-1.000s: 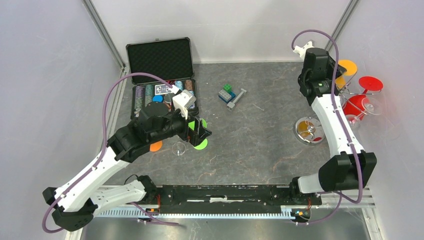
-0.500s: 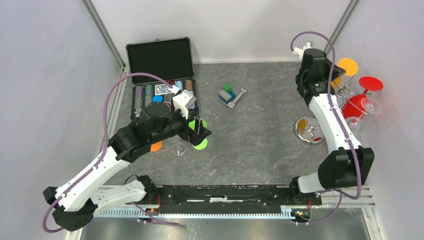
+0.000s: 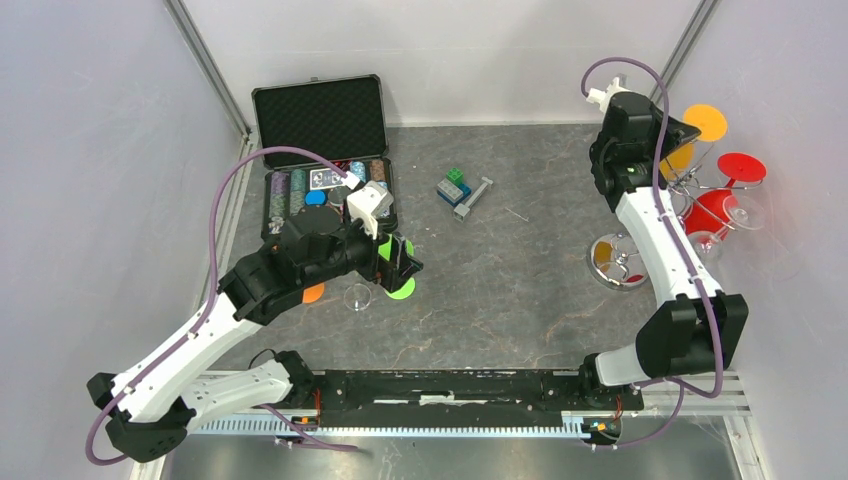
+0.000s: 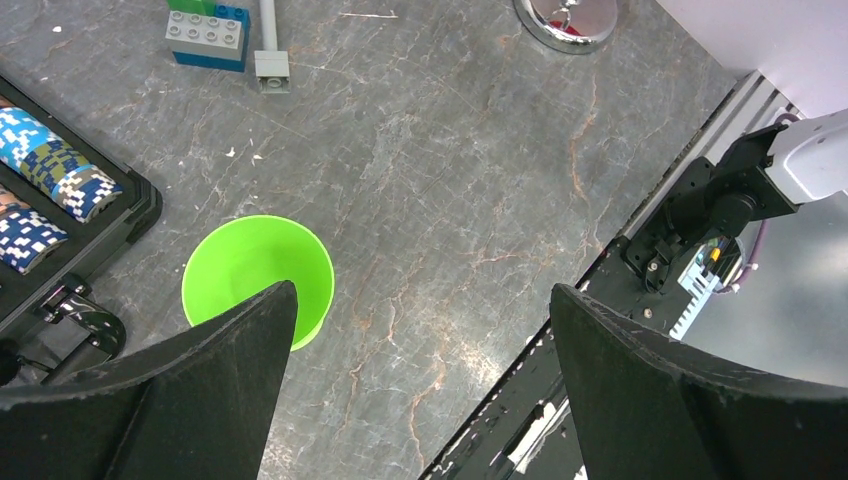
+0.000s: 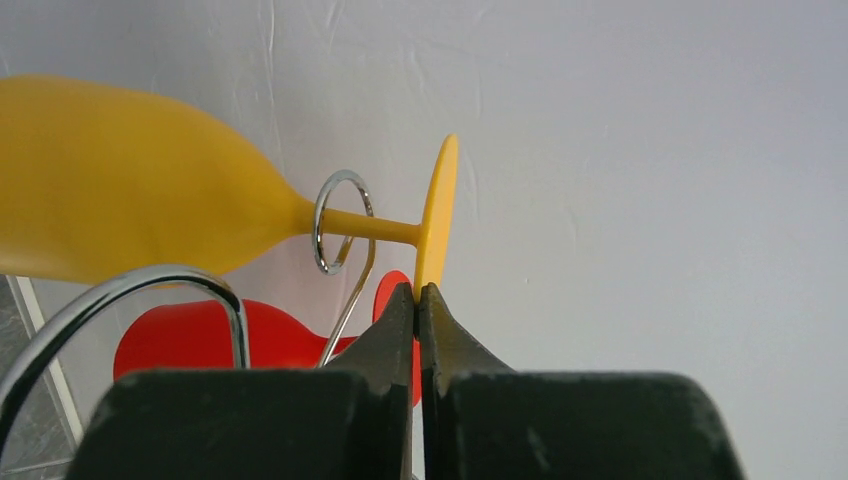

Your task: Take the wine glass off the wine glass rack

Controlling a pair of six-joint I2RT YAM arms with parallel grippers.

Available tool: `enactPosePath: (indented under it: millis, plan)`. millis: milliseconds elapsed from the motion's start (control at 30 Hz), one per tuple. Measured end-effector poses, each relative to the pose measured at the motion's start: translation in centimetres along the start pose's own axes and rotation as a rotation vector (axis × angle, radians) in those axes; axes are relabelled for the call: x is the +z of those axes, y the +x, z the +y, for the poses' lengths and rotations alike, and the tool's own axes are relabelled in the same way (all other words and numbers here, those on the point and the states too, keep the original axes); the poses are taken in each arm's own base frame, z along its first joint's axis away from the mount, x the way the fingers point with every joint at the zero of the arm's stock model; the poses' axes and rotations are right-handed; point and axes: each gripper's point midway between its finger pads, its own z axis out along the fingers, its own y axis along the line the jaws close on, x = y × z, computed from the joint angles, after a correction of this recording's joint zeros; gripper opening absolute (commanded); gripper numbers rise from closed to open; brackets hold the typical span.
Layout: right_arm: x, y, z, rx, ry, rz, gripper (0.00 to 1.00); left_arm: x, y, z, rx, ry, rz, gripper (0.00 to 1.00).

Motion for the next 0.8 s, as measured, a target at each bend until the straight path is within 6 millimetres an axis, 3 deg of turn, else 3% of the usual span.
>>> enactPosePath:
  millis: [167,467,800]
  plan:
    - [0.2,-0.5,-0.3,-0.001,0.02,-0.007,0.0,0.0,0.1,0.0,0.0,-0.001,0.003,1.0]
    - [1.2,-1.2,0.9,-0.047,0.036,0.048,0.0,-0.2,0.0,0.1,0.0,-0.006,-0.005,1.0]
    - [1.3,0.1,-0.1,-0.03,0.069,0.122,0.0,-0.2,0.0,0.4,0.0,-0.02,-0.01,1.0]
